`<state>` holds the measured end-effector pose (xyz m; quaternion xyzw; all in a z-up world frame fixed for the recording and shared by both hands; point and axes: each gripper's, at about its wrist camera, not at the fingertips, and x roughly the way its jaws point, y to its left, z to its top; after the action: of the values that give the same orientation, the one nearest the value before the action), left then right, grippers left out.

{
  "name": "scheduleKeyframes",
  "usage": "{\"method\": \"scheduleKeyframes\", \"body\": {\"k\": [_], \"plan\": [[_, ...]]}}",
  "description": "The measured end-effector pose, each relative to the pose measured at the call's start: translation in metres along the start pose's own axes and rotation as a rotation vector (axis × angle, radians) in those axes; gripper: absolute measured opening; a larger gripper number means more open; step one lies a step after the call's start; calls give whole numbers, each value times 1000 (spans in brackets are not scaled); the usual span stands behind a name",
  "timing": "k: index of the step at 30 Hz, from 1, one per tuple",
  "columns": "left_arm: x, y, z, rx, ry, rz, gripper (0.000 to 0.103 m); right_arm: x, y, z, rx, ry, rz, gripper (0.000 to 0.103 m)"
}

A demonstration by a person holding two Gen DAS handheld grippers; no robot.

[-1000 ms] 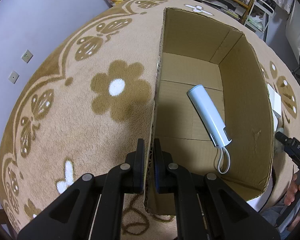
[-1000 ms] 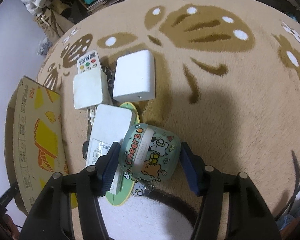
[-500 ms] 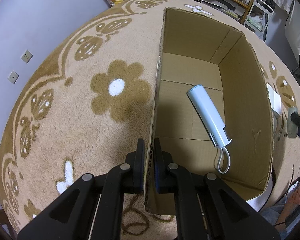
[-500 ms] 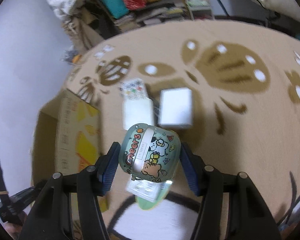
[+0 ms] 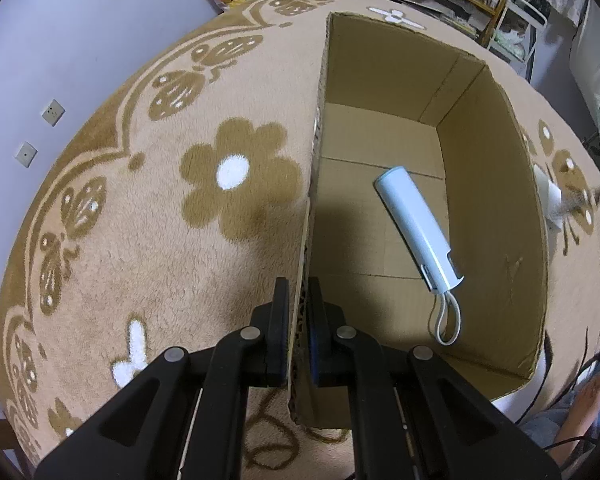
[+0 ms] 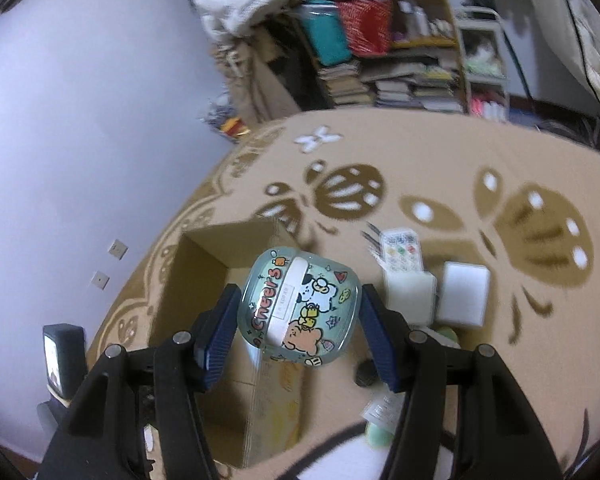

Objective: Organize rigid objects
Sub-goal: 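Lift the cartoon tin into the box and open the right gripper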

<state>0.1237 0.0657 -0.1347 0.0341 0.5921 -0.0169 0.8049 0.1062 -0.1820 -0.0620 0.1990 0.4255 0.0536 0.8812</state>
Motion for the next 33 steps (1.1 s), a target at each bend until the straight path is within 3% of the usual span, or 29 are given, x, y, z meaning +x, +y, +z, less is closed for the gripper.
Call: {"method": "scheduleKeyframes", "body": {"k": [10,16,29,33], "plan": [[1,2,1,-9,1,-9,7,15,62,26,-105,-22,70,64],[2,3,1,-12,2,-13,8,18,82,35,-158,-34,71,64],[2,2,1,-9,3,-12,8,99,87,16,-334,169,-66,64],[2,2,0,-10,4,-15,8,114,83,6,-306,210,-67,64]]}}
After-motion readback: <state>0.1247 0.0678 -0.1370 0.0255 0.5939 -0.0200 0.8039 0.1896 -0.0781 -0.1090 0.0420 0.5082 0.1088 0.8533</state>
